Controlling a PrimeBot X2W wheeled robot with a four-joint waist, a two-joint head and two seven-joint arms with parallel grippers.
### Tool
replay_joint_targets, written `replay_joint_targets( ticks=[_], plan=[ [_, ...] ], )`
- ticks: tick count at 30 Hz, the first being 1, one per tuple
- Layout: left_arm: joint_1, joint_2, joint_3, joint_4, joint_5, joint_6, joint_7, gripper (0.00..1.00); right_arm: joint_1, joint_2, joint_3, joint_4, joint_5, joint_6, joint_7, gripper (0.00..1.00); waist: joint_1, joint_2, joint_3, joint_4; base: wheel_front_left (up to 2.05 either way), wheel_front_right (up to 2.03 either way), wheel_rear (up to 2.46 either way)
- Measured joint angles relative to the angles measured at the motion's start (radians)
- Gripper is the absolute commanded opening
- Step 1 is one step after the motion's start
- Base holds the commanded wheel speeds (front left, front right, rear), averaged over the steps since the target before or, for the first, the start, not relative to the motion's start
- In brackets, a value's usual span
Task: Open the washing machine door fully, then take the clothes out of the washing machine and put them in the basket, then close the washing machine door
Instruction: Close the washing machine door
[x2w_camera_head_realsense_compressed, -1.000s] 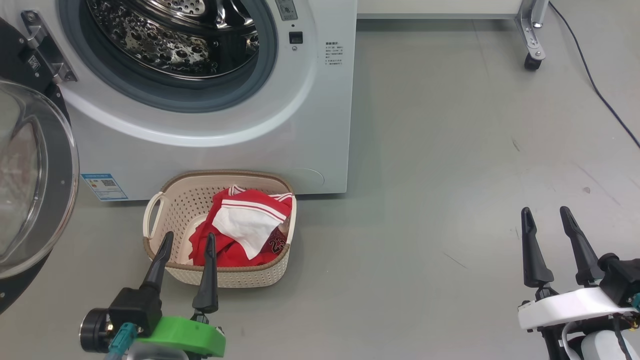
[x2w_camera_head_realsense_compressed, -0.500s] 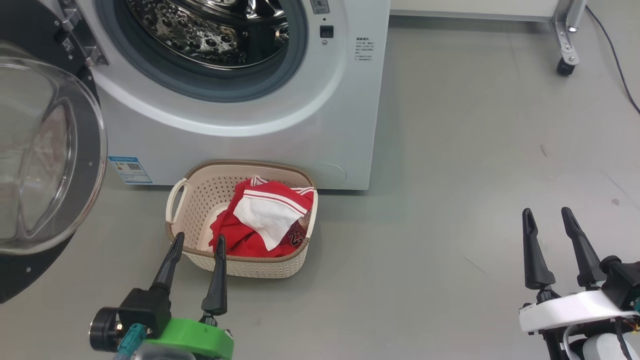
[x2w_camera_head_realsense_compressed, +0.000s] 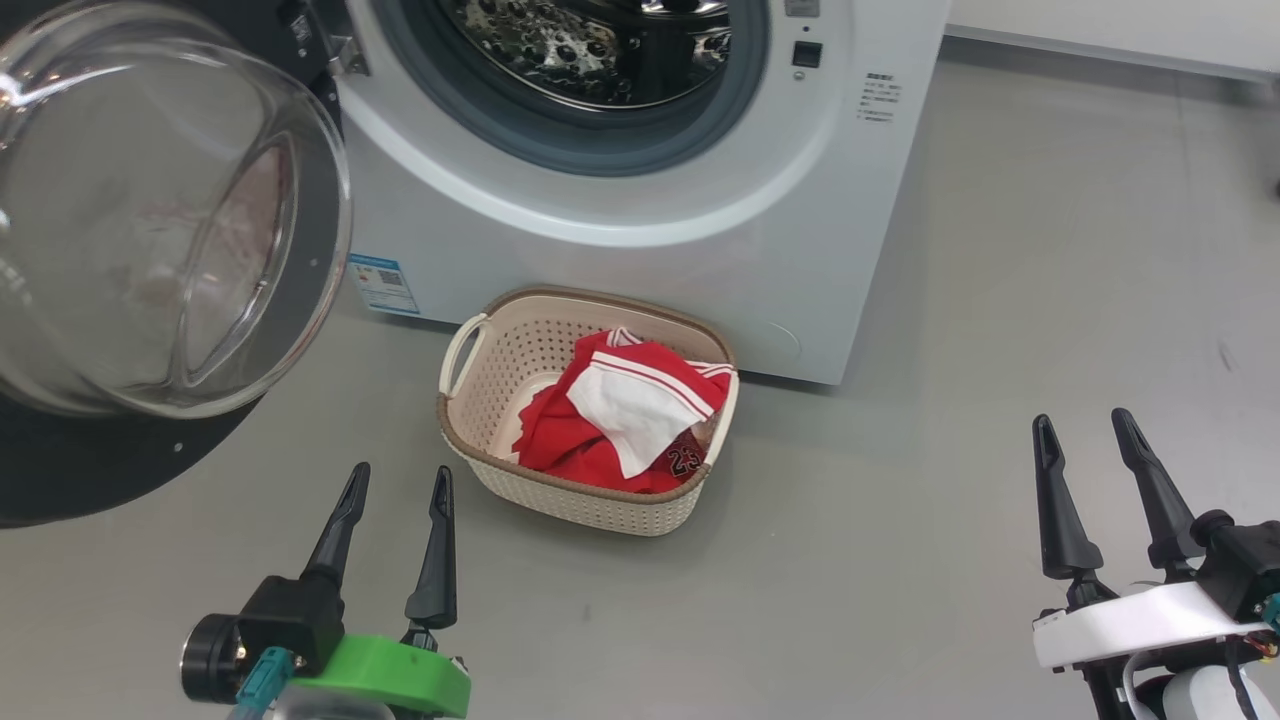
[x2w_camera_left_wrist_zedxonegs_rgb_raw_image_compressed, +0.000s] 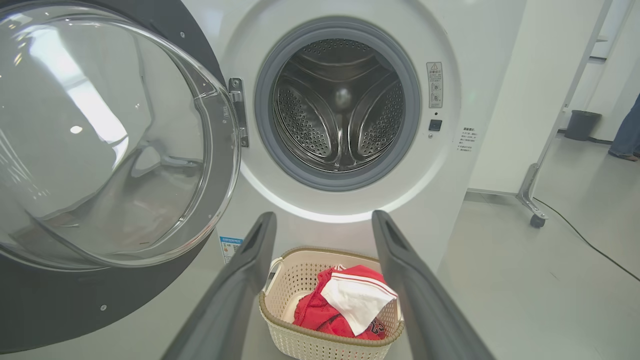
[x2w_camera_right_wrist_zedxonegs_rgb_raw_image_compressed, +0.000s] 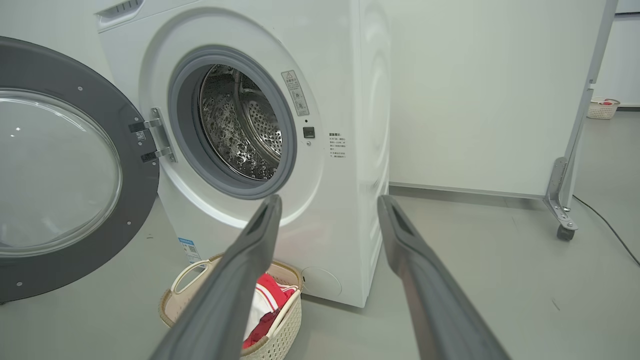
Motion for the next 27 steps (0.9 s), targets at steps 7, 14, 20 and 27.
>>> replay_joint_targets(
  ticks=[7, 14, 20, 27],
  plan=[
    [0.0, 0.0, 0.001, 0.0, -0.002, 0.005, 0.0, 1.0, 0.0, 0.003, 0.03, -0.008, -0.002, 0.0, 0.0, 1.0, 0.0, 0.0, 0.001, 0.087, 0.0, 0.0, 0.0],
    [0.0, 0.001, 0.01, -0.017, -0.002, 0.008, 0.0, 1.0, 0.013, 0.003, 0.036, -0.01, -0.011, 0.0, 0.0, 1.0, 0.0, 0.0, -0.002, 0.163, 0.0, 0.0, 0.0],
    [0.002, 0.001, 0.013, -0.016, -0.001, 0.008, 0.0, 1.0, 0.018, 0.01, 0.035, -0.01, -0.018, 0.0, 0.0, 1.0, 0.0, 0.0, -0.009, 0.218, 0.0, 0.0, 0.0],
    [0.023, 0.003, 0.046, -0.023, 0.0, 0.009, 0.0, 1.0, 0.018, 0.015, 0.079, -0.009, -0.023, 0.0, 0.0, 1.0, 0.0, 0.0, -0.02, 0.263, 0.0, 0.0, 0.0]
  ],
)
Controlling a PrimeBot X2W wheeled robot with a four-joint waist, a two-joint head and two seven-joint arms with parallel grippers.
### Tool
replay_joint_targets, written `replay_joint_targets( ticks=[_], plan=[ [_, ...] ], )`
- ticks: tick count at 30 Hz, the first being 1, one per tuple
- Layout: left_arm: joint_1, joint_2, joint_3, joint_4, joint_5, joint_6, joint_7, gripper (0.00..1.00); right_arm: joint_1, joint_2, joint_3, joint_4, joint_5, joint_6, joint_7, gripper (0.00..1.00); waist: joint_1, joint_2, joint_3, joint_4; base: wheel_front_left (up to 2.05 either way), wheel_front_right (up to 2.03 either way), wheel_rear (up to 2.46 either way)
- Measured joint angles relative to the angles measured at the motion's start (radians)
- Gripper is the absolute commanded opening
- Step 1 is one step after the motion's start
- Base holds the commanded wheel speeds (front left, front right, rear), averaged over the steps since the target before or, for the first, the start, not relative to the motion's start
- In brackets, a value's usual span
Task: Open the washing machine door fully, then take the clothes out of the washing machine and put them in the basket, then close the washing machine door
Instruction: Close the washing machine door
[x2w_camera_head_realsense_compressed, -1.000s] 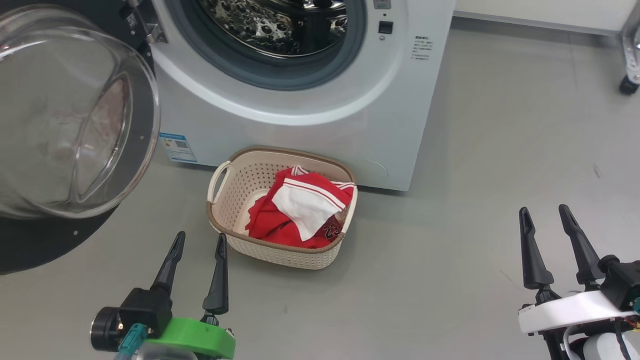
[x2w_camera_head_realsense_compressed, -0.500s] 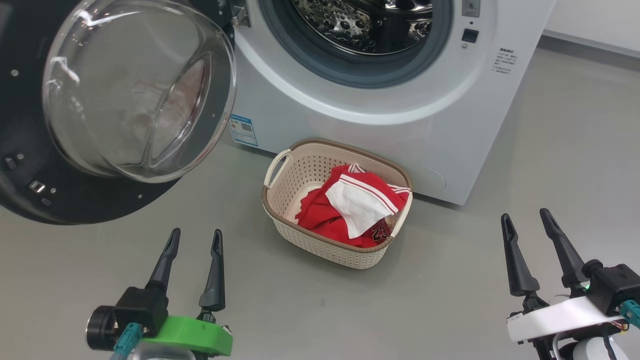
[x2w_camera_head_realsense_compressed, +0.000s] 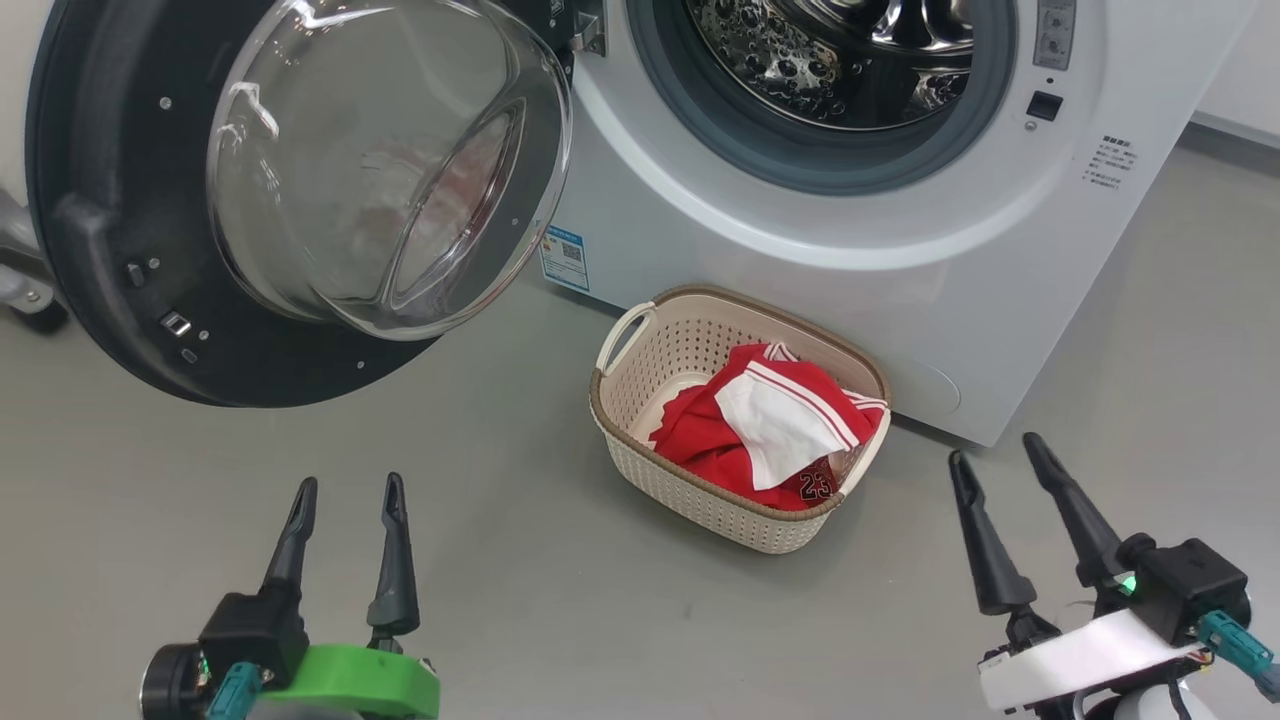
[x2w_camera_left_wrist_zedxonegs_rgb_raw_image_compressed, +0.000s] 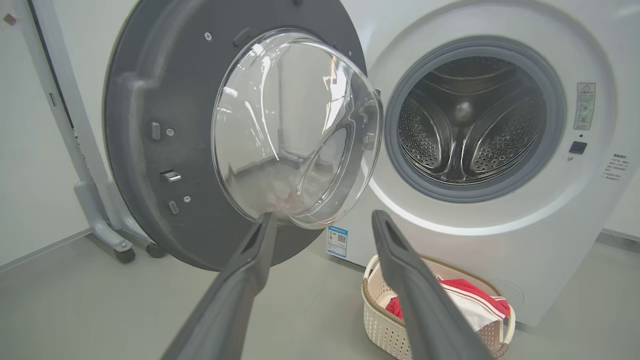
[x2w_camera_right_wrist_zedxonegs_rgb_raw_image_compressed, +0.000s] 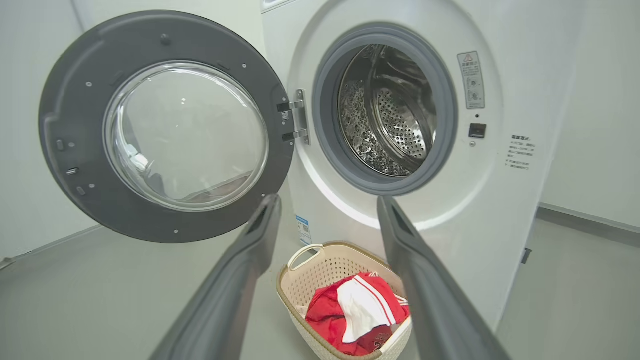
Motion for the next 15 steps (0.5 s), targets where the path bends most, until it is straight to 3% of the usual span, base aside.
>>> replay_joint_targets(
  ticks=[15],
  plan=[
    [0.022, 0.0, 0.016, -0.031, 0.01, 0.007, 0.0, 1.0, -0.006, -0.01, 0.026, 0.007, -0.004, 0.0, 0.0, 1.0, 0.0, 0.0001, 0.008, 0.01, 0.0, 0.0, 0.0]
  ],
)
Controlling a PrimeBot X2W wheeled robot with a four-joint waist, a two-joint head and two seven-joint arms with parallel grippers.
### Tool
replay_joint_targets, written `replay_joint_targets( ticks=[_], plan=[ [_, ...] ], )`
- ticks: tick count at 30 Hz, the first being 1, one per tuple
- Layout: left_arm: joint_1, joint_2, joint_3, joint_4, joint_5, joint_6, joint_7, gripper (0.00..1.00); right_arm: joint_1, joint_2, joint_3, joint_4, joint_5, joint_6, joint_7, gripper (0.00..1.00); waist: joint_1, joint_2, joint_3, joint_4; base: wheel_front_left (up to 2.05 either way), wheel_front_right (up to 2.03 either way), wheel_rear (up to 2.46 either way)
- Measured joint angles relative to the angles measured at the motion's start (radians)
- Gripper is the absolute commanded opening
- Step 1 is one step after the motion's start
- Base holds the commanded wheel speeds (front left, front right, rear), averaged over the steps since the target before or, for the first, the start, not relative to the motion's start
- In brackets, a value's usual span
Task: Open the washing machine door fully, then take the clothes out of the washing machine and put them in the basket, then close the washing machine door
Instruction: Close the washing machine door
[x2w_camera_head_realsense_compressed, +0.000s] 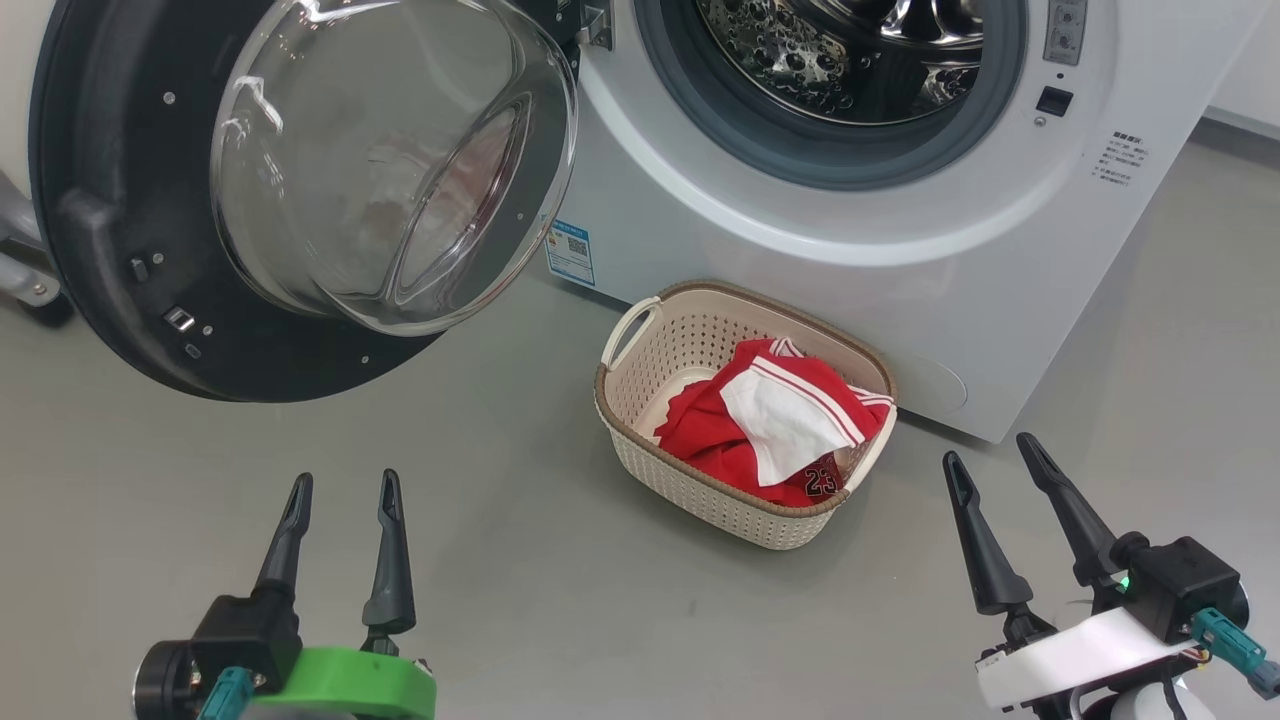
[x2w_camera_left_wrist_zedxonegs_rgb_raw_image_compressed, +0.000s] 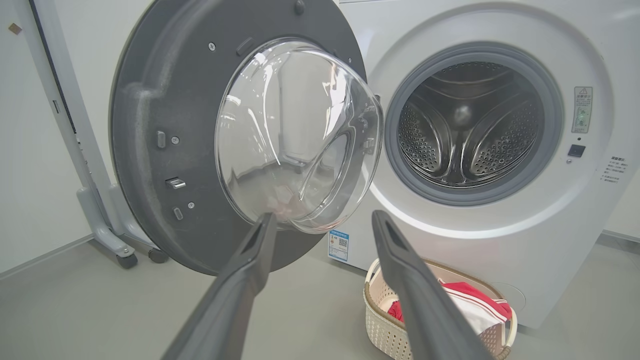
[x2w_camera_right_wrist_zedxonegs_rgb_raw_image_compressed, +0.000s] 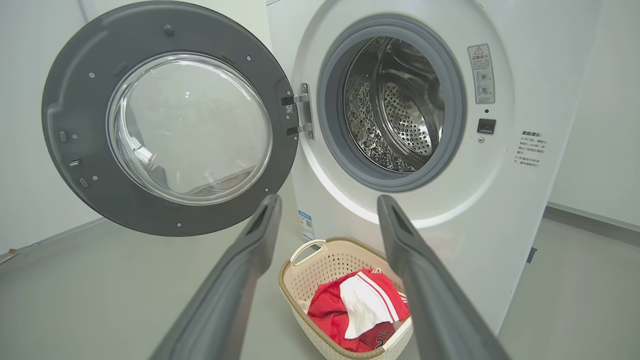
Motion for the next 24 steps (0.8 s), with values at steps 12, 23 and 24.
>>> replay_joint_targets(
  ticks=[12, 23, 24],
  plan=[
    [0.003, 0.0, -0.001, -0.001, 0.0, 0.0, 0.0, 1.0, -0.008, -0.002, -0.009, 0.004, 0.0, 0.0, 0.0, 1.0, 0.0, 0.0, 0.001, -0.002, 0.0, 0.0, 0.0],
    [0.004, 0.0, -0.003, -0.002, 0.0, 0.0, 0.0, 1.0, -0.008, -0.002, -0.016, 0.005, 0.0, 0.0, 0.0, 1.0, 0.0, 0.0, 0.007, -0.003, 0.0, 0.0, 0.0],
    [0.004, 0.0, -0.003, -0.003, 0.0, 0.0, 0.0, 1.0, -0.008, -0.002, -0.017, 0.005, 0.0, 0.0, 0.0, 1.0, 0.0, 0.0, 0.007, -0.003, 0.0, 0.0, 0.0]
  ],
)
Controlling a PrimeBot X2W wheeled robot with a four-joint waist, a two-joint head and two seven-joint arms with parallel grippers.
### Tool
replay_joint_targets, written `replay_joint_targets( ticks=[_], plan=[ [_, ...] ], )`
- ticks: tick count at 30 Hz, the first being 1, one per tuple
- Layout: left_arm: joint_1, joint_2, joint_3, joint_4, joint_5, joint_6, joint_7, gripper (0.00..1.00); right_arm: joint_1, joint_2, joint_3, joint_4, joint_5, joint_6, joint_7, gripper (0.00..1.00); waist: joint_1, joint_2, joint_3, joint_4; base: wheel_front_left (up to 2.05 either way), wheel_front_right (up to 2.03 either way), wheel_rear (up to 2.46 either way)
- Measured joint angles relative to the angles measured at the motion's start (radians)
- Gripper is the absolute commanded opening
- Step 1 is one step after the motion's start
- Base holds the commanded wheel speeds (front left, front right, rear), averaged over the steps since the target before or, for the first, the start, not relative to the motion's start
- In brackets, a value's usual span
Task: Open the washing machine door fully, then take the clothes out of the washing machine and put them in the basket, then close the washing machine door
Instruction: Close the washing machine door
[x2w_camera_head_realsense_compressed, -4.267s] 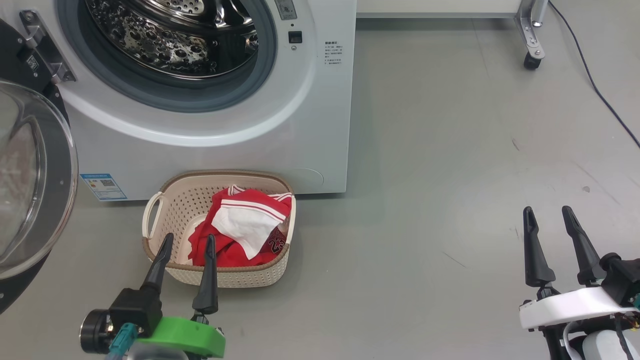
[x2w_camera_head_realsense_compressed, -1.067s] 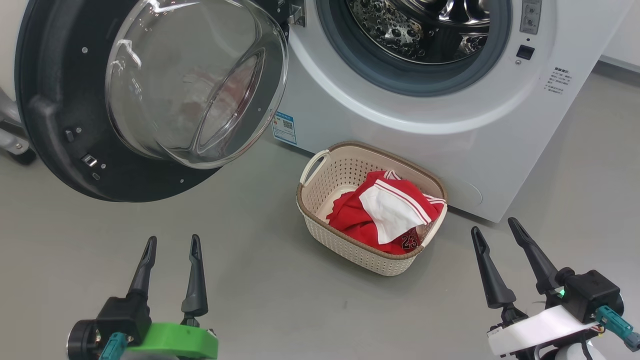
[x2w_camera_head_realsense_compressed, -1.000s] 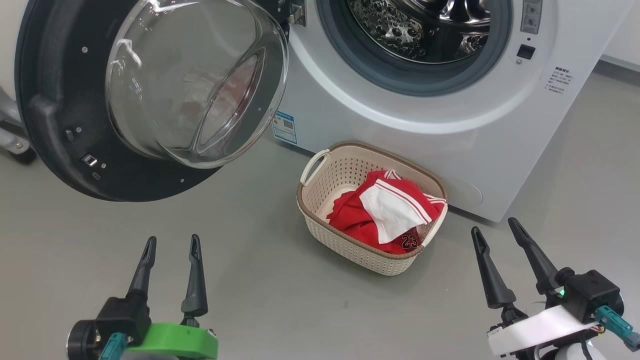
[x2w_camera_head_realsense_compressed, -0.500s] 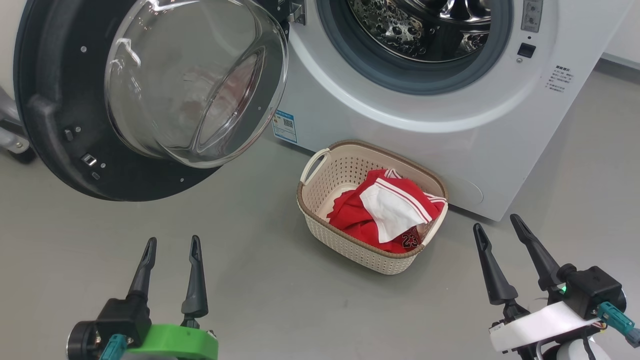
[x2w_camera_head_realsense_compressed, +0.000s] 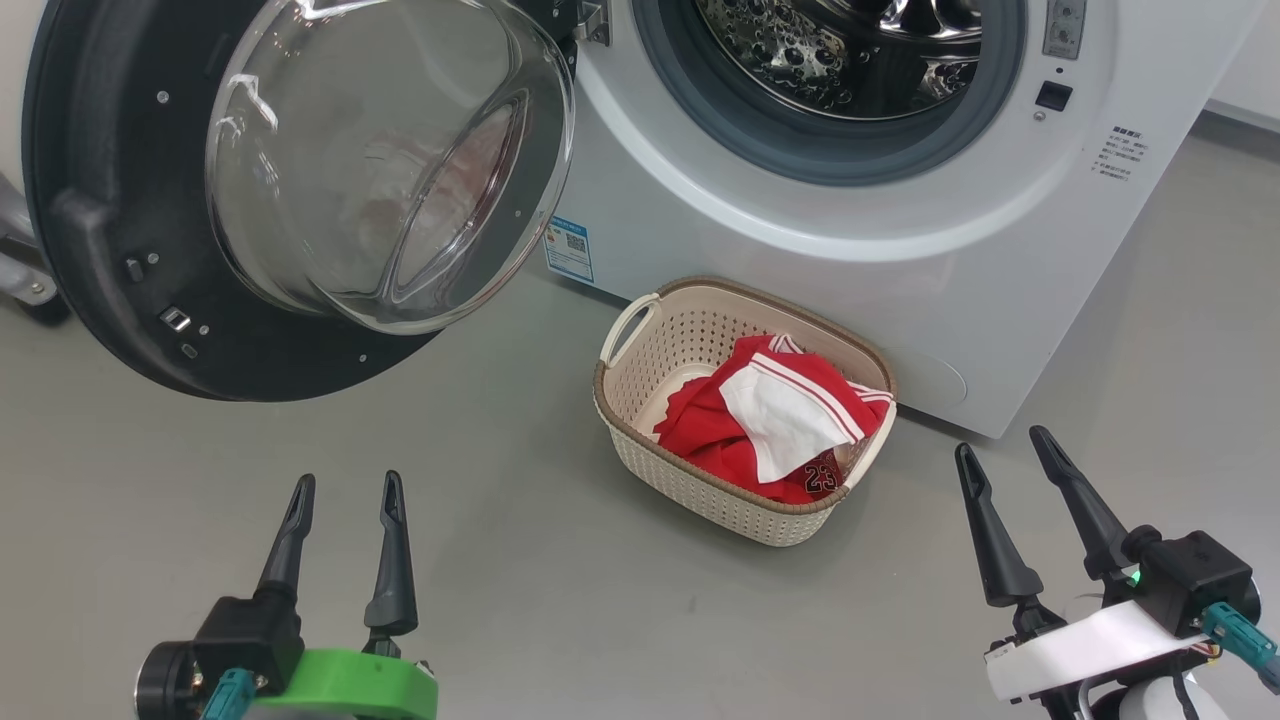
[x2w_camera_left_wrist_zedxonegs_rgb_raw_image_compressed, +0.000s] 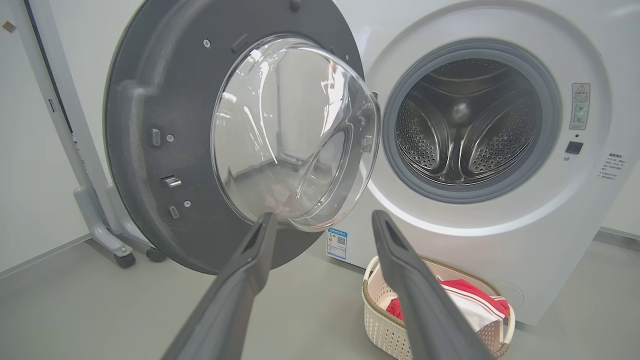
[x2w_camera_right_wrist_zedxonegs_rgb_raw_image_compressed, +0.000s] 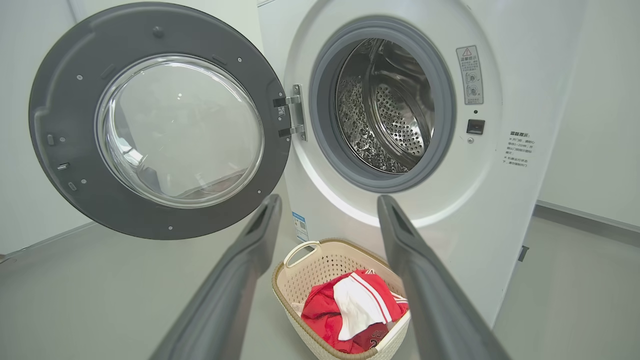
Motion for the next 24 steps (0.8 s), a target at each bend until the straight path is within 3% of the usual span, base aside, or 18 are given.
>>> replay_joint_targets(
  ticks=[19, 20, 21, 24],
  plan=[
    [0.0, 0.0, -0.002, -0.003, 0.0, 0.0, 0.0, 1.0, 0.0, 0.002, -0.007, -0.001, 0.0, 0.0, 0.0, 1.0, 0.0, 0.0, 0.002, 0.0, 0.0, 0.0, 0.0],
    [0.0, 0.0, -0.002, -0.003, 0.0, 0.0, 0.0, 0.68, 0.0, 0.002, -0.008, -0.001, 0.0, 0.0, 0.0, 1.0, 0.0, 0.0, 0.004, 0.0, 0.0, 0.0, 0.0],
    [0.0, 0.0, -0.004, -0.004, 0.0, 0.0, 0.0, 0.0, 0.0, 0.002, -0.008, -0.001, 0.0, 0.0, 0.0, 1.0, 0.0, 0.0, 0.005, 0.0, 0.0, 0.0, 0.0],
    [0.0, 0.0, -0.012, -0.004, 0.008, -0.007, 0.0, 0.0, 0.0, 0.001, -0.011, -0.002, 0.0, 0.0, 0.0, 1.0, 0.0, 0.0, 0.011, 0.0, 0.0, 0.0, 0.0]
  ],
)
